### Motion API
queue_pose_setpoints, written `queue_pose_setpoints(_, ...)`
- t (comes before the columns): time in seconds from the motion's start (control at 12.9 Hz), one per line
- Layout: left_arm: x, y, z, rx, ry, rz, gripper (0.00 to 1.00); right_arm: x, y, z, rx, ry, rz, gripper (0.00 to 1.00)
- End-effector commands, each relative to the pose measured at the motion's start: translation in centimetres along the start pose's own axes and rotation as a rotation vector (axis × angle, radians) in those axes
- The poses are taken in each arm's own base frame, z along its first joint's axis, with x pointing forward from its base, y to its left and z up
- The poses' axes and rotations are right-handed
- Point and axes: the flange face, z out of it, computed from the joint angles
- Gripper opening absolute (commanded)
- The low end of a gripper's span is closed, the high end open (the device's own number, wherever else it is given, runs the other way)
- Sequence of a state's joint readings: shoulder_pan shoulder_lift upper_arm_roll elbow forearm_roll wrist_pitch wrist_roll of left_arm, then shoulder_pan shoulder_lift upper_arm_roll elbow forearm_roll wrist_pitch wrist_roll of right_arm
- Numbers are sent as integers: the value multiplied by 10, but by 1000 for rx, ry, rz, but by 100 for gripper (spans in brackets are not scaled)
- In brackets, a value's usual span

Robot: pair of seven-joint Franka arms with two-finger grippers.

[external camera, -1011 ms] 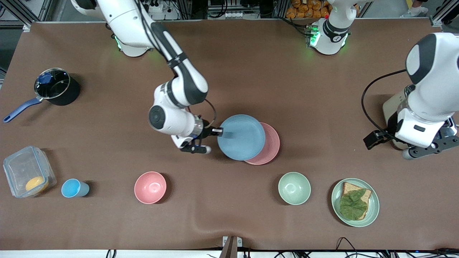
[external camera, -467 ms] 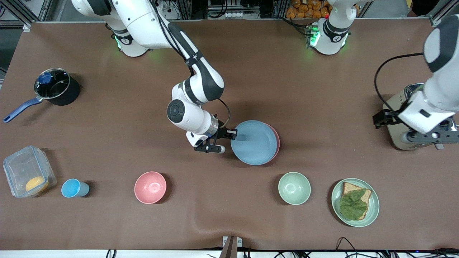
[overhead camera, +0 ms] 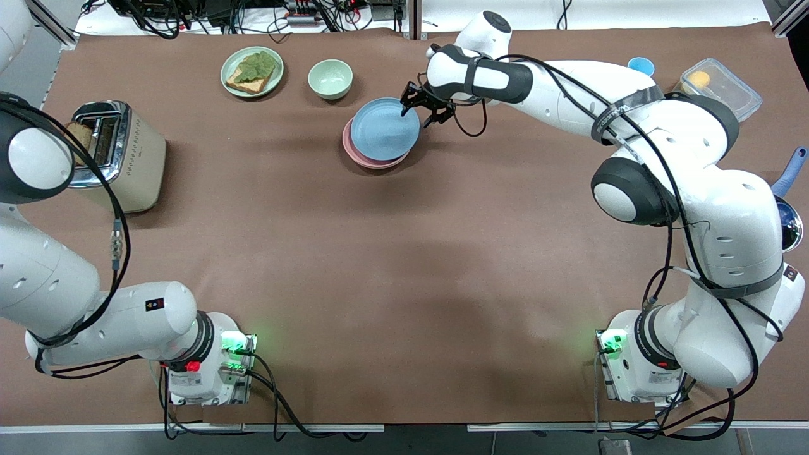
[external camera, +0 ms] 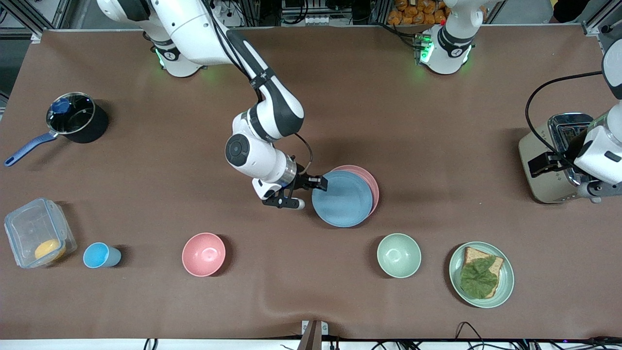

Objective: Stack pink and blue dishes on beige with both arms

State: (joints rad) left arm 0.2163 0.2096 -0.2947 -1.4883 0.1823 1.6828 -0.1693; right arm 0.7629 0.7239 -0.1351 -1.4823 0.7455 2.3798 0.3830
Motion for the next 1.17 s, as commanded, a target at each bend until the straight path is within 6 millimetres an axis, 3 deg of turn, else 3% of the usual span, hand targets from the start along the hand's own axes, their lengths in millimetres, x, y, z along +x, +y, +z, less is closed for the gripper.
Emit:
queue_pose_setpoints(0.0, -1, -1, -15, 4, 13, -20, 100, 5, -3, -14, 16, -1, 21, 100)
queue_pose_setpoints(0.08, -1, -1, -18, 1, 18, -20, 100, 9, 0, -24, 6, -16, 22, 100)
queue_pose_setpoints(0.23, -5, -8, -28, 13, 30, -32, 100, 39, 27, -64, -60, -28, 20, 100)
queue_pose_setpoints(0.39, -22, -31, -57, 30, 53, -67, 100, 62, 57, -108, -180, -8, -85, 100)
queue_pose_setpoints(0.54, -31, -32, -69, 38, 53, -64, 100, 92, 99, -166, -265, -7, -153, 100)
queue_pose_setpoints(0.78, -41, -37, -86, 27, 76, -76, 100, 118, 169, -248, -322, -74, -280, 100)
queue_pose_setpoints(0.93, -49, -43, -88, -31, 45, -97, 100, 126, 210, -302, -352, -88, -338, 100)
queue_pose_setpoints(1.09, -49, -33, -82, -57, 28, -87, 100, 123, 229, -349, -436, -87, -350, 100)
